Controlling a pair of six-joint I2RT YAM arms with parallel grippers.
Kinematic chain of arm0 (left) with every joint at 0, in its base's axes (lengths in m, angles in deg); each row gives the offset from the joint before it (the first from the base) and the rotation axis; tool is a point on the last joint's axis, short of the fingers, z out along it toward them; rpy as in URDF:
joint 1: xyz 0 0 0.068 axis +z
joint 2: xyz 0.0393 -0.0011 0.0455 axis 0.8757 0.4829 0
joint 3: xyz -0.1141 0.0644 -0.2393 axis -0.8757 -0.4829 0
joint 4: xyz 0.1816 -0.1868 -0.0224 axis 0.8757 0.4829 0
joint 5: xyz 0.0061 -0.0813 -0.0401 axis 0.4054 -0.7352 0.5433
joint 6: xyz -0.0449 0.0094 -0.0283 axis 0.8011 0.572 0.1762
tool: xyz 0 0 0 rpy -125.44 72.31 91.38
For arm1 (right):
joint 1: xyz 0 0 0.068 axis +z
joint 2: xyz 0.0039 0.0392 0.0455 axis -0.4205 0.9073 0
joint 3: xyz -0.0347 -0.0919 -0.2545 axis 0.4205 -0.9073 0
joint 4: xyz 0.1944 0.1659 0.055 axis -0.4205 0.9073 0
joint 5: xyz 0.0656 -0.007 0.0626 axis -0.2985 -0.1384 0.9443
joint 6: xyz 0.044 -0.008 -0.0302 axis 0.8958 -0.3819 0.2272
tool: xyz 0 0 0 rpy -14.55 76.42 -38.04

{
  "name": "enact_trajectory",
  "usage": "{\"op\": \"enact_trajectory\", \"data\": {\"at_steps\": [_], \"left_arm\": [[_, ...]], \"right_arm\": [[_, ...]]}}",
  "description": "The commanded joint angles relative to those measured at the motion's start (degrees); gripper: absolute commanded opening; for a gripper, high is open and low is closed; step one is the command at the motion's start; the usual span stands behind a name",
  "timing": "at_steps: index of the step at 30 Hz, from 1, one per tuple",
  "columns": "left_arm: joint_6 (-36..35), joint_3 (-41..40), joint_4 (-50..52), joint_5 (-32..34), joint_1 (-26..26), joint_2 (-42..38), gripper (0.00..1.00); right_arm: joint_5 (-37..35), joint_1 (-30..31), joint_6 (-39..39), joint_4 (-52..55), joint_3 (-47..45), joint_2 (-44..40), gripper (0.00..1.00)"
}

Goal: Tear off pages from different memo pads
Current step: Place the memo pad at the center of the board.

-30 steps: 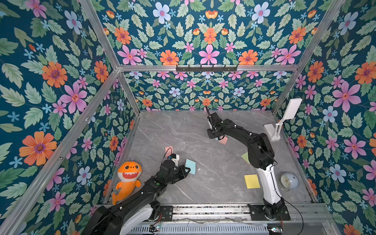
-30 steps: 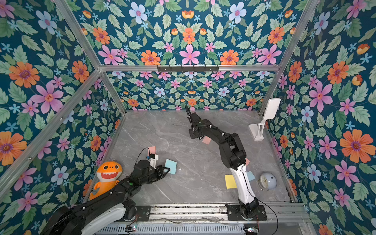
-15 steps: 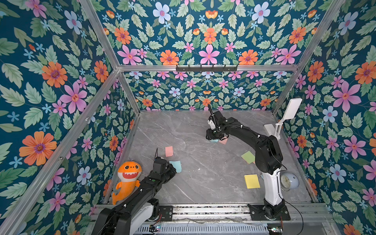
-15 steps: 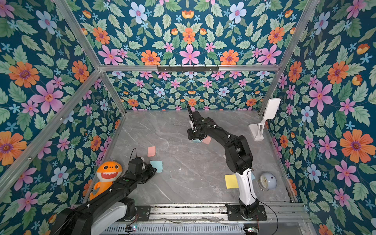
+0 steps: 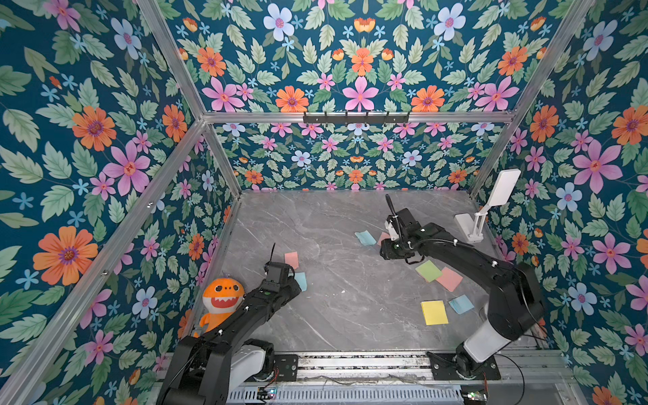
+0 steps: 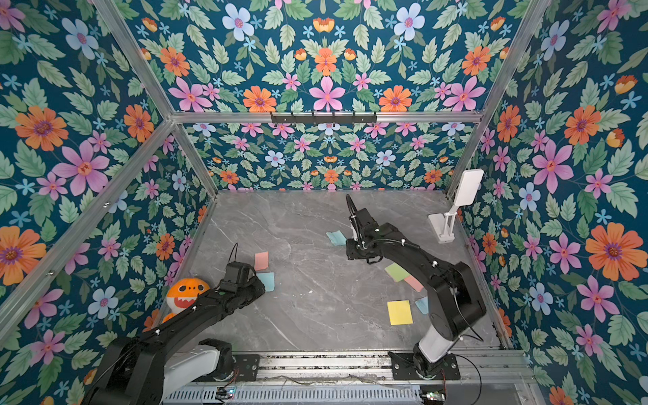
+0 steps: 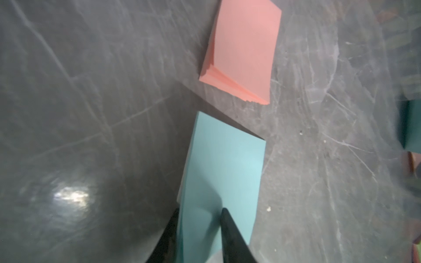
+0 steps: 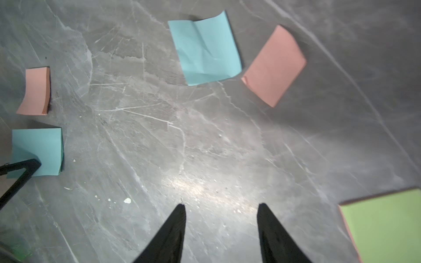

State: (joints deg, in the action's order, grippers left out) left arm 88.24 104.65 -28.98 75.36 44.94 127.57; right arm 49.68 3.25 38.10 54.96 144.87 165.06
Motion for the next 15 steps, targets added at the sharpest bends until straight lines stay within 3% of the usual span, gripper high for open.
{"op": "enact_trajectory", "data": {"at_steps": [1, 6, 9, 13, 15], "left_arm": [[-0.8, 1.0, 4.1, 4.9, 0.1, -1.4, 0.44], [-2.4, 5.0, 9.8, 11.6, -0.1, -4.4, 0.54], [-4.9, 7.8, 11.4, 12.7, -2.3, -3.8, 0.55], [-4.5, 11.9, 9.9, 17.0, -13.8, -0.7, 0.55], [-4.0, 13.6, 6.3, 16.2, -19.9, 2.0, 0.55]], "right_arm": [[-2.2, -1.5, 2.1, 2.1, -3.6, -4.4, 0.54], [-1.8, -3.6, 7.3, 6.0, -12.2, -12.2, 0.57], [-1.5, -7.0, 12.6, 6.9, -19.6, -18.1, 0.67], [1.1, -13.0, 17.7, 8.9, -25.9, -23.8, 0.75], [0.7, -14.7, 19.4, 8.7, -27.9, -25.9, 0.79]]}}
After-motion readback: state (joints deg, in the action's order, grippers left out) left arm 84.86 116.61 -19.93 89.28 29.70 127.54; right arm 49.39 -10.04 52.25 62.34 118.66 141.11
